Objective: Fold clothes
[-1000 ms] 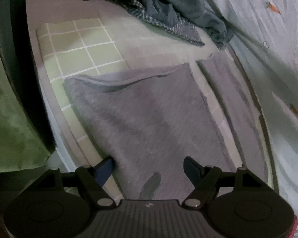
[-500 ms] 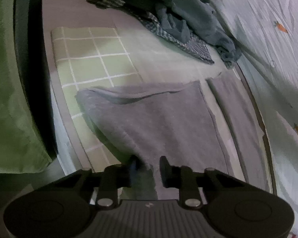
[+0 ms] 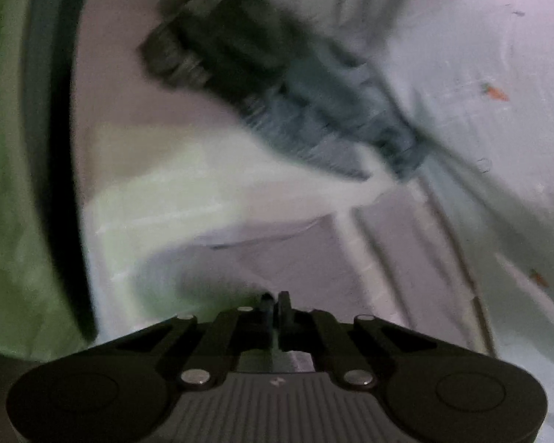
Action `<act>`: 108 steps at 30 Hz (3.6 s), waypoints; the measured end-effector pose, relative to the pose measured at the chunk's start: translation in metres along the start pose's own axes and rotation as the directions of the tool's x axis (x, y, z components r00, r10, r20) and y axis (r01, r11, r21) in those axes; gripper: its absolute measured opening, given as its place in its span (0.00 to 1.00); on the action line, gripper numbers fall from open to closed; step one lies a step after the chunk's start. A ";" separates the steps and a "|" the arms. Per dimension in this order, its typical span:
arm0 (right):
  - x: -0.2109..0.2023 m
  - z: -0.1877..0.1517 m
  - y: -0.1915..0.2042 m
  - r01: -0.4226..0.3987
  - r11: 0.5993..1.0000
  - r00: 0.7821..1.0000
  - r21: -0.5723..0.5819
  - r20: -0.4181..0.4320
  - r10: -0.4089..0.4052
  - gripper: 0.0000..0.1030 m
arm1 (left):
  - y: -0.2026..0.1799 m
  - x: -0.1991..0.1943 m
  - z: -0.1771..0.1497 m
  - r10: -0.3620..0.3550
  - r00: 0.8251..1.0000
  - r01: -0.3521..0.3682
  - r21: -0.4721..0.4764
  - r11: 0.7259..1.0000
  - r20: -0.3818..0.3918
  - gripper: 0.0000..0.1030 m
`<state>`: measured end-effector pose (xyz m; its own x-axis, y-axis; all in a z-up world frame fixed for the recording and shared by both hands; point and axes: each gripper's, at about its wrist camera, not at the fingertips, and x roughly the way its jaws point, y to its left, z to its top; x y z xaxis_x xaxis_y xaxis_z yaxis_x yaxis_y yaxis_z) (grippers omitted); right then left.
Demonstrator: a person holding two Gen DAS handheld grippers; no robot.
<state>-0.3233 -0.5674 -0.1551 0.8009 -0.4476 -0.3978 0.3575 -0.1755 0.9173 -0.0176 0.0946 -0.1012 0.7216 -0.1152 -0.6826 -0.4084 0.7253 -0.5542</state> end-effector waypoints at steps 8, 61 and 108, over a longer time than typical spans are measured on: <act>-0.002 0.007 0.068 -0.203 0.976 0.979 -0.079 -0.009 0.203 0.01 | -0.087 -0.043 0.026 -0.143 0.975 0.114 0.167 0.979 0.172 0.01; 0.184 -0.005 0.101 0.401 0.794 0.902 -0.458 0.043 -0.431 0.79 | -0.205 0.200 -0.003 0.276 0.948 -0.194 0.400 0.896 -0.158 0.67; 0.140 -0.054 0.117 0.575 0.264 0.772 -0.774 0.407 -0.489 0.94 | -0.105 0.081 0.002 0.193 0.968 -0.090 0.500 0.862 -0.159 0.42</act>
<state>-0.1437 -0.6027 -0.1048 0.2483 -0.6162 -0.7474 0.9270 0.3752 -0.0014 0.0849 0.0101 -0.0972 0.5316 -0.0795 -0.8433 -0.1373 0.9743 -0.1784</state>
